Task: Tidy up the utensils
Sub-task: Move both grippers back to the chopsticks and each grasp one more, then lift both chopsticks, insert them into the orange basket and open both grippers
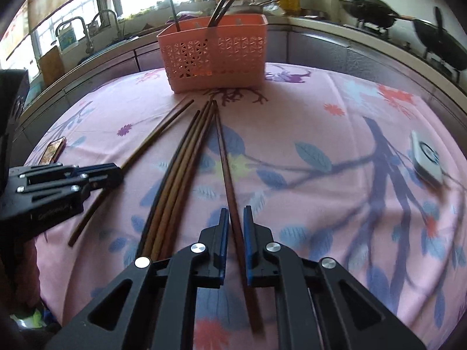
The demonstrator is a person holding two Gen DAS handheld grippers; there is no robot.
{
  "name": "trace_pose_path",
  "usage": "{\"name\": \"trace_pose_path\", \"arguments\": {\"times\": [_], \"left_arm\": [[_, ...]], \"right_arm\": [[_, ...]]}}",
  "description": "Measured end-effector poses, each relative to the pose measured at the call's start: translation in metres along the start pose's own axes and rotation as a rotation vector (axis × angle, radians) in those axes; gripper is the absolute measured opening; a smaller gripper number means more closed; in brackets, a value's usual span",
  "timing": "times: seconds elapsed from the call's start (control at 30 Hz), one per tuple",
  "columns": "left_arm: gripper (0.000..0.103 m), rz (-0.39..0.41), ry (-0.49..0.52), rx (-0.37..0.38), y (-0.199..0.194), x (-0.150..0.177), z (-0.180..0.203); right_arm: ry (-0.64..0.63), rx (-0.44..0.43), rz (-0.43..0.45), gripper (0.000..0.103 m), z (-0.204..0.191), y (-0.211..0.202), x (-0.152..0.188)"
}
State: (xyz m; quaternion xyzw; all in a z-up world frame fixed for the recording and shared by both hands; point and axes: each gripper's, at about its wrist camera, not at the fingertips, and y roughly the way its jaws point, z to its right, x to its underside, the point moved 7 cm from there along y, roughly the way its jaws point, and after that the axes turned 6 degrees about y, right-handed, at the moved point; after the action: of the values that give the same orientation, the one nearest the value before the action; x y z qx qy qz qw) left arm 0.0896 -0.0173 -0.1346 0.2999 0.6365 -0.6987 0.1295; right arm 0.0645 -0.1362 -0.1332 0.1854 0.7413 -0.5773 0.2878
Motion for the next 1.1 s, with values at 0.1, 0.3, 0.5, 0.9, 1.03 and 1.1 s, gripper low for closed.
{"name": "trace_pose_path", "arguments": {"times": [0.1, 0.3, 0.5, 0.9, 1.03, 1.1], "left_arm": [[0.007, -0.002, 0.012, -0.011, 0.012, -0.017, 0.0], [0.007, 0.014, 0.068, -0.026, 0.038, -0.055, 0.001], [0.005, 0.026, 0.064, 0.021, 0.054, -0.078, -0.002], [0.005, 0.474, -0.043, 0.159, -0.118, -0.094, -0.033], [0.005, 0.526, -0.041, 0.139, -0.146, -0.085, -0.031], [0.005, 0.531, -0.032, 0.124, -0.149, -0.08, -0.026]], "right_arm": [[0.009, -0.046, -0.045, 0.0, -0.002, 0.018, -0.024], [-0.036, -0.07, -0.115, 0.0, -0.012, 0.055, -0.071], [-0.099, -0.088, -0.145, 0.0, -0.028, 0.08, -0.098], [-0.026, -0.291, 0.328, 0.0, -0.034, -0.076, -0.13], [-0.036, -0.25, 0.45, 0.0, -0.036, -0.111, -0.119], [-0.033, -0.226, 0.477, 0.0, -0.033, -0.118, -0.112]]}}
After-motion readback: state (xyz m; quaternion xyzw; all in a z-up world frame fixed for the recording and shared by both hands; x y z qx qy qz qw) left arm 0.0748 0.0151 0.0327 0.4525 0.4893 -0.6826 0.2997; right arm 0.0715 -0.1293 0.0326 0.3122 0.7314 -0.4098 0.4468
